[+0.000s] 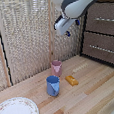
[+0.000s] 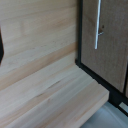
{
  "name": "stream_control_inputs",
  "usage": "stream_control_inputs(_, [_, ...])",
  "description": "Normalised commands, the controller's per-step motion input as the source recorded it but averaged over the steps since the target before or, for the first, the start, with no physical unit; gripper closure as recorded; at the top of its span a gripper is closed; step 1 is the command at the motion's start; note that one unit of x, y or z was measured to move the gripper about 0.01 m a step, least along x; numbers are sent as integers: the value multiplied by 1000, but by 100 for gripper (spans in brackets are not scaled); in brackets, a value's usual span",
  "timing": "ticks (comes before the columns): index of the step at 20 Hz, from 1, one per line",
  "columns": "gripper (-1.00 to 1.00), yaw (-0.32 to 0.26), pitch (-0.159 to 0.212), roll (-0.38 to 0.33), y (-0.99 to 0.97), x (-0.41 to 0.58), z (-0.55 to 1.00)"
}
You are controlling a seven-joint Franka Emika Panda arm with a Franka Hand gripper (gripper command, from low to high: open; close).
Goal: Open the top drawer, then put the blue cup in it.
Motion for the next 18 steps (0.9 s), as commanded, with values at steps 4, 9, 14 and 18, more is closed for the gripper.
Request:
stream_control_inputs(4, [-100, 99, -2, -375, -236, -102, -51])
stream_control_inputs(9, [-100, 76, 0, -375, -241, -39, -67])
stream_control_inputs(14, [-100, 60, 0, -375, -258, -9, -52])
stream_control_inputs(18, [-100, 54, -10, -371, -406, -54, 0])
